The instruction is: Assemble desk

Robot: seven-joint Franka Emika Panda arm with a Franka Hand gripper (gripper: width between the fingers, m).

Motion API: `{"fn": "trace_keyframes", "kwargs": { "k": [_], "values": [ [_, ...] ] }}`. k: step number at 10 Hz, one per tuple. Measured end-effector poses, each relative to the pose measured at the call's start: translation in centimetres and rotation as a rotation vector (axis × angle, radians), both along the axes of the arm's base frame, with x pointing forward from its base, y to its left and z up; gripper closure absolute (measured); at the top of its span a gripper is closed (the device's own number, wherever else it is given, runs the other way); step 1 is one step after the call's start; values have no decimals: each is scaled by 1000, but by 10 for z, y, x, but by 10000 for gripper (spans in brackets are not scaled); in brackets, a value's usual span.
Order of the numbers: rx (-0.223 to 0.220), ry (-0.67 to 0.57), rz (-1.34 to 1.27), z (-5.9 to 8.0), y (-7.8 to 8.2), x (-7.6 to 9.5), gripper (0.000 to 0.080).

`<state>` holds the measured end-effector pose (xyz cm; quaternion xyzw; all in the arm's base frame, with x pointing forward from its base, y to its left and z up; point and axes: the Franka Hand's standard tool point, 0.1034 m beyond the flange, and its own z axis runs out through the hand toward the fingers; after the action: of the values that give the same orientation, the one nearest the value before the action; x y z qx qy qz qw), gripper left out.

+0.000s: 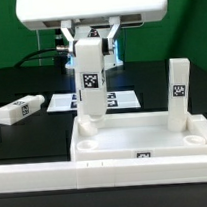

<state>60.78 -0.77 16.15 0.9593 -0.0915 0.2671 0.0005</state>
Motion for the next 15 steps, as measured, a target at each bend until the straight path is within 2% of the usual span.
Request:
{"fn": "trace_keyframes", "kwargs": {
  "k": [2, 3, 4, 7, 9, 10, 15],
  "values": [
    [14, 19, 52, -8, 45, 8, 509],
    [39, 41, 31, -16, 55, 10, 509],
    [66, 33, -16, -16, 56, 11, 509],
    [63, 36, -10, -17, 58, 10, 509],
    [45, 46, 70, -21, 98, 8, 509],
    [31, 59, 103, -23, 110, 11, 509],
    [23, 66, 111, -26, 112, 11, 509]
  ]
}}
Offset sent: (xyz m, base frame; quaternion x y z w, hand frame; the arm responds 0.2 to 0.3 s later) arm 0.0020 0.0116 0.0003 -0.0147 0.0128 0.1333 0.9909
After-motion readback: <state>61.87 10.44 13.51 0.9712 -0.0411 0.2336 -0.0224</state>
